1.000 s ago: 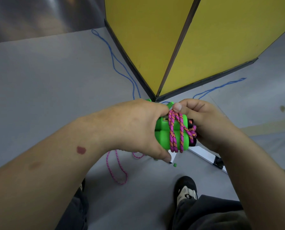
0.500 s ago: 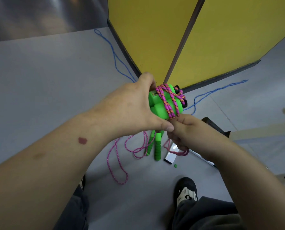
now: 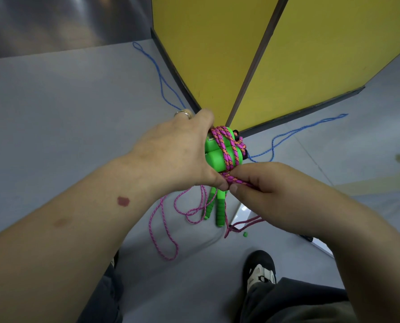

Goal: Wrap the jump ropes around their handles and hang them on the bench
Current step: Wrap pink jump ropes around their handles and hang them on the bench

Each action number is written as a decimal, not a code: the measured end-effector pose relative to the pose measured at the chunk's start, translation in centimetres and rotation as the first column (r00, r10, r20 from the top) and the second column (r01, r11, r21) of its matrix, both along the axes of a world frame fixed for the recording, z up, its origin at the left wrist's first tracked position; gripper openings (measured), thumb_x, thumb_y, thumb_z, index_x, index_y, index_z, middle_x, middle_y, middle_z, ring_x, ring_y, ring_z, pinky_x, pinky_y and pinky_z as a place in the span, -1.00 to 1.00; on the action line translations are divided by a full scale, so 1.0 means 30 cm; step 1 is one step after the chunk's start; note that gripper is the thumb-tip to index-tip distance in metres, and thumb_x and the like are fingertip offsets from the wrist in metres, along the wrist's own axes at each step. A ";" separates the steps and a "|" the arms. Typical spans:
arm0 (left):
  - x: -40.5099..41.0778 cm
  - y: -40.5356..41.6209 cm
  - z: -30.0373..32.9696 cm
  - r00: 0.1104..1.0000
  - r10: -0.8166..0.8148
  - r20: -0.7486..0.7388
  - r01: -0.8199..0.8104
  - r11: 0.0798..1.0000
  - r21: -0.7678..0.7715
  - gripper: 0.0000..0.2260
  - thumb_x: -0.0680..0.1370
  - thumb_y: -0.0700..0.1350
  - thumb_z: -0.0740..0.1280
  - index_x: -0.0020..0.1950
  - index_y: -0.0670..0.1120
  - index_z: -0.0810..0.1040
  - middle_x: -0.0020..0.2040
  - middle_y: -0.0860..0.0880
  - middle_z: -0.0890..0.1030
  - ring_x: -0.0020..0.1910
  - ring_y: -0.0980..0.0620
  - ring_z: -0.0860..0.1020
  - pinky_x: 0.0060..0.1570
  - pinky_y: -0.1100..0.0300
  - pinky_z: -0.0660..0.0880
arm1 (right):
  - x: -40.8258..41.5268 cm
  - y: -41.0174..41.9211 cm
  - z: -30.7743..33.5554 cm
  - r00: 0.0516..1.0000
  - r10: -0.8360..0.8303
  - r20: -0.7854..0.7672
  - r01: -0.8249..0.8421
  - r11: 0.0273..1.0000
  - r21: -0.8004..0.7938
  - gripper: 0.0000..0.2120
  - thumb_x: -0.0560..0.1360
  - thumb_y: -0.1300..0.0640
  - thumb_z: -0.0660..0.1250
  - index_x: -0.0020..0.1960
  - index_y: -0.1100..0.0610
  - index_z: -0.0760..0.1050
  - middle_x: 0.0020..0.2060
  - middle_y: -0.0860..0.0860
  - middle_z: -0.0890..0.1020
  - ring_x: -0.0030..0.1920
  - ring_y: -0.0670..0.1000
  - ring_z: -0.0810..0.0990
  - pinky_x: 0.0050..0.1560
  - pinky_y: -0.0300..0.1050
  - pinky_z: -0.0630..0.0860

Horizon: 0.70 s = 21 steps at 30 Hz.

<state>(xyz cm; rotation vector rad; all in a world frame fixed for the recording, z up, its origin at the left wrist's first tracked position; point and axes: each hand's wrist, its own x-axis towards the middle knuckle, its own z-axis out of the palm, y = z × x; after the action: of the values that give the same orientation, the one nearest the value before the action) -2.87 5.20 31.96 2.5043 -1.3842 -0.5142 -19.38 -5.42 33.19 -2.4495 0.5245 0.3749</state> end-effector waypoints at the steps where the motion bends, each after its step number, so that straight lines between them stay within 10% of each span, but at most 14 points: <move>1: -0.001 0.001 -0.001 1.000 -0.010 0.010 0.010 1.000 0.013 -0.13 0.06 0.46 0.60 0.17 0.13 0.30 0.02 0.05 0.41 -0.08 -0.05 0.51 -0.31 0.09 0.36 | 0.000 0.001 0.007 1.000 0.018 0.008 -0.018 0.999 -0.040 -0.75 0.64 -0.03 0.19 -0.14 0.07 0.45 -0.35 0.02 0.46 -0.39 -0.03 0.39 -0.31 0.13 0.41; 10: -0.026 0.000 -0.017 0.990 -0.141 0.030 0.138 0.986 0.097 -0.23 0.10 0.45 0.59 0.02 0.17 0.23 -0.05 0.09 0.39 -0.21 0.05 0.45 -0.36 0.11 0.32 | 0.001 -0.014 0.022 0.979 -0.054 0.195 0.053 0.999 0.013 -0.81 0.55 -0.07 0.35 -0.15 0.01 0.59 -0.31 -0.04 0.53 -0.34 -0.03 0.46 -0.32 0.01 0.40; 21: -0.045 0.003 -0.001 0.967 -0.255 0.015 0.254 0.966 0.048 -0.29 0.14 0.44 0.59 0.04 0.19 0.28 -0.10 0.16 0.40 -0.22 0.21 0.42 -0.37 0.17 0.33 | 0.027 -0.051 -0.081 0.801 -0.503 0.323 0.294 0.802 0.521 -0.76 0.39 -0.03 0.57 -0.17 0.10 0.60 -0.28 0.13 0.57 -0.30 0.00 0.54 -0.29 -0.04 0.49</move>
<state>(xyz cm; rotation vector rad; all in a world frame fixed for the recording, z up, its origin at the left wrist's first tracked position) -4.22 5.29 31.91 2.3849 -1.7335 -0.5752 -18.57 -6.94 30.76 -1.8146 0.6605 -0.2374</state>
